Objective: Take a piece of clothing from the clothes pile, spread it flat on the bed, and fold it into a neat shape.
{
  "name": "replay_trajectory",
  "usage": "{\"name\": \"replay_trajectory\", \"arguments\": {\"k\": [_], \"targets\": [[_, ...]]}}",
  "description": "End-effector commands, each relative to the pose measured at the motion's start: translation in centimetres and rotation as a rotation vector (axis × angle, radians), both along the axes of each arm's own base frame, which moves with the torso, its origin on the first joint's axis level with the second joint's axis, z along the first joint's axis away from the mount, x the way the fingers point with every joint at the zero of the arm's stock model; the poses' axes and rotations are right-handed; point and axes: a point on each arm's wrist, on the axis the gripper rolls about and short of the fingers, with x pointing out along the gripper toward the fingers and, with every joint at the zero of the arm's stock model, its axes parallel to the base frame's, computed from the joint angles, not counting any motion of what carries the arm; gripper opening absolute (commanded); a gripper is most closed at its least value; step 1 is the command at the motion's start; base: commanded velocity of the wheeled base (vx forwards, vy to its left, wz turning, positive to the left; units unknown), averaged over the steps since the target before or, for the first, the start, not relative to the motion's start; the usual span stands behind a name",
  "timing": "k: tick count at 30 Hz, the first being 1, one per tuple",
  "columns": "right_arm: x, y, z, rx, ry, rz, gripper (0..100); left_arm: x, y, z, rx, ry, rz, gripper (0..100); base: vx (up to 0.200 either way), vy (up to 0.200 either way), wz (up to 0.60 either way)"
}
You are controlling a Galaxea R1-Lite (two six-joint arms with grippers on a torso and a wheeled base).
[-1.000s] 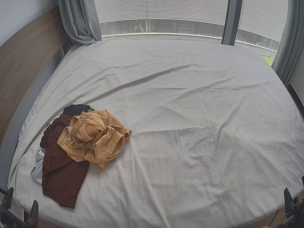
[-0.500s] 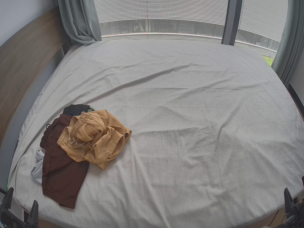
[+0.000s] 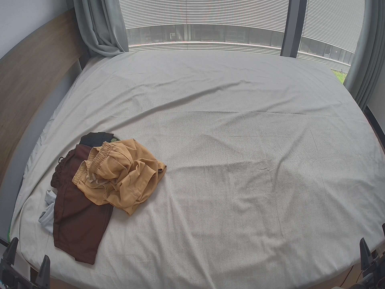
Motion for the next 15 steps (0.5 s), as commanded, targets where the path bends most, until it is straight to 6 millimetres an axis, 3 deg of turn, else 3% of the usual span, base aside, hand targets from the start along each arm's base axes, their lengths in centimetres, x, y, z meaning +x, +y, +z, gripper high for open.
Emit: {"name": "replay_trajectory", "arguments": {"k": [1,15], "targets": [[-0.02,0.00,-0.44,0.000,-0.002,0.000,100,0.05,0.00,-0.51,0.001,0.007,-0.004,100,0.000,0.000,0.00],[-0.02,-0.01,-0.44,0.001,-0.002,0.000,100,0.05,-0.02,-0.49,0.002,0.006,-0.012,100,0.000,0.000,0.00]]}}
